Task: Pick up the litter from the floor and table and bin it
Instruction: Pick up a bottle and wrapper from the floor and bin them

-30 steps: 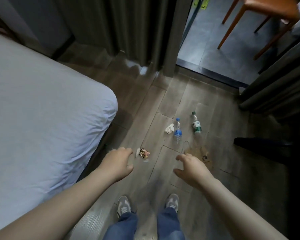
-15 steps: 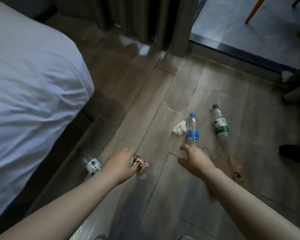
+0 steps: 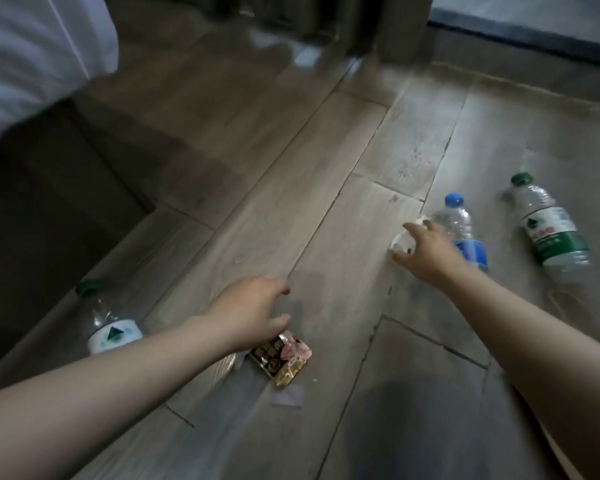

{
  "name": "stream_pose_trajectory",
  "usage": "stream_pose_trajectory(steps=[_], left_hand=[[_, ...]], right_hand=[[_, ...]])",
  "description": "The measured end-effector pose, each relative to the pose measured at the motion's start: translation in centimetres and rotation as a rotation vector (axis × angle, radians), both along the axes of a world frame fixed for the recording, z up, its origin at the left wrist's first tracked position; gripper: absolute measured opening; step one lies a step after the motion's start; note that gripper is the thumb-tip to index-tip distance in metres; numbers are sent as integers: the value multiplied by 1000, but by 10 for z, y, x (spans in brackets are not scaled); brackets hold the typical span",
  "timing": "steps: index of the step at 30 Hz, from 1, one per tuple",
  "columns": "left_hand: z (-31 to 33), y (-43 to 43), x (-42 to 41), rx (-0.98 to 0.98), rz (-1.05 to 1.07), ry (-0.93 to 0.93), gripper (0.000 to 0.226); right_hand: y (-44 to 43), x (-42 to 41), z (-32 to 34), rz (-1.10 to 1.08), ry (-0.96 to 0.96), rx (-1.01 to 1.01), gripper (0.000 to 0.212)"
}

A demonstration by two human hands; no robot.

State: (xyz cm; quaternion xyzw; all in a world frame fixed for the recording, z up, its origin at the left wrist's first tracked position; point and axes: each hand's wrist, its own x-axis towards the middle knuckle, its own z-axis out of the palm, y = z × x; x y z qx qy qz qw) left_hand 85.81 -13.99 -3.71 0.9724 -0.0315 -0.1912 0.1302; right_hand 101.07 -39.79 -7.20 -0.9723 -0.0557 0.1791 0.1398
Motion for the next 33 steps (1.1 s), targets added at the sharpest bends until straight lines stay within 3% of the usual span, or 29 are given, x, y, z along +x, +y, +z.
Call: stream_pose_trajectory(steps=[3, 8, 16, 26, 31, 33], left_hand=[[-6, 9, -6, 23, 21, 0, 42], [-16, 20, -13, 42, 37, 23, 40], [-10, 36, -30, 27, 104, 15, 39], [10, 57, -56, 56, 117, -19, 38], [12, 69, -69, 81, 138, -5, 40], [13, 74, -72, 102, 148, -6, 40]], right_hand=[[5, -1, -16, 24, 17, 7, 66], [26, -35, -29, 276, -74, 12, 51], [59, -125, -15, 536, 36, 73, 63], [69, -176, -10, 431, 233, 132, 116], [77, -184, -15, 748, -84, -75, 132], [82, -181, -17, 806, -87, -116, 134]])
